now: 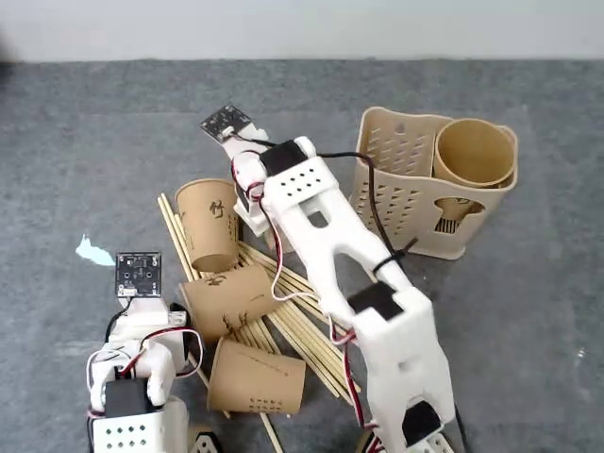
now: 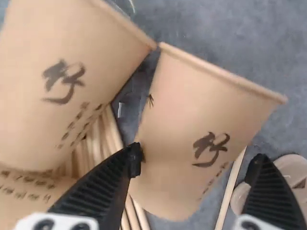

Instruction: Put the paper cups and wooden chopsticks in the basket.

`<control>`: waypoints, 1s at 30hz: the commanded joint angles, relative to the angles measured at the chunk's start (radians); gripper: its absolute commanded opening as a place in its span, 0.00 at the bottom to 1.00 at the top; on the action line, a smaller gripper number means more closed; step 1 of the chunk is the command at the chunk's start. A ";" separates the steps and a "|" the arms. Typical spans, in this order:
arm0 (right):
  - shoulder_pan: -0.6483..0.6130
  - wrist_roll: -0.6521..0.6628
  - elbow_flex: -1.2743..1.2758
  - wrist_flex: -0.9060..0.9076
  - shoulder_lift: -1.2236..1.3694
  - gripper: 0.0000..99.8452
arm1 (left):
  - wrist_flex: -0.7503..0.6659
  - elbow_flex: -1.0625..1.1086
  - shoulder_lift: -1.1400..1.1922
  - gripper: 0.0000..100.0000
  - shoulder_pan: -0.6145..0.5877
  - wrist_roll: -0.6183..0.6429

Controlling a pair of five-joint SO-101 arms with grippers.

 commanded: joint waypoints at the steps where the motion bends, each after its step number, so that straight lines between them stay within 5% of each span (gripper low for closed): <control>1: 0.033 -0.009 -0.114 -0.013 0.054 0.35 | -0.009 -0.010 -0.003 0.08 -0.008 -0.008; 12: 0.012 -0.002 -0.242 0.154 0.166 0.35 | -0.009 -0.010 -0.003 0.08 -0.008 -0.008; 22: 0.019 -0.002 -0.463 0.381 0.090 0.35 | -0.009 -0.010 -0.003 0.08 -0.008 -0.008; 30: 0.012 -0.002 -0.545 0.398 -0.076 0.35 | -0.009 -0.010 -0.003 0.08 -0.008 -0.008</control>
